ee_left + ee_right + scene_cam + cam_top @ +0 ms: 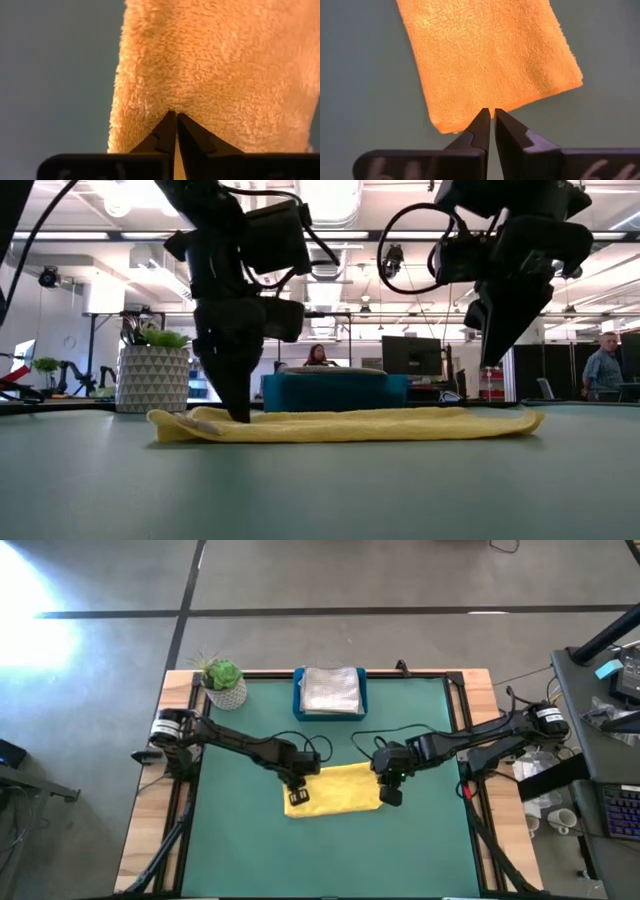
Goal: Fold microfiber towels
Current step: Fold the yellow microfiber towel
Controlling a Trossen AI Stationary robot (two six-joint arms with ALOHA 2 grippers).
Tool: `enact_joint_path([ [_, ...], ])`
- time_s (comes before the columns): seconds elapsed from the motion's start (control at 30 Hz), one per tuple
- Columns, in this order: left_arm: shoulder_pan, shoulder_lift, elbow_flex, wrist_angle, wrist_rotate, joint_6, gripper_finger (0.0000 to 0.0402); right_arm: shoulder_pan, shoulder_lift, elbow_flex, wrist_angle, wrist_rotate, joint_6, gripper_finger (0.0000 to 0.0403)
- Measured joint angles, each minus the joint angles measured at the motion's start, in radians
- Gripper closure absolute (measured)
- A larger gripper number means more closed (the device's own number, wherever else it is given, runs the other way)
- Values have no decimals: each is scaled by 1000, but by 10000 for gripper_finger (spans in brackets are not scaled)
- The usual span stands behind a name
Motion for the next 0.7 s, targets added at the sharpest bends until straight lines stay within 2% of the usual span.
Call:
enact_joint_path([
  [0.13,-31,-1,-17,-20,94,-174,396,0,-1,0,-11,0,0,385],
  [0.23,-62,2,-16,20,228,-151,396,0,-1,0,-21,0,2,385],
  [0.3,-83,6,-18,87,272,-110,396,0,-1,0,-21,0,16,385],
  [0.47,-90,13,-20,225,254,-19,396,0,2,0,5,-47,71,385],
  [0.7,-89,-32,-18,204,117,17,395,1,51,0,69,-143,143,385],
])
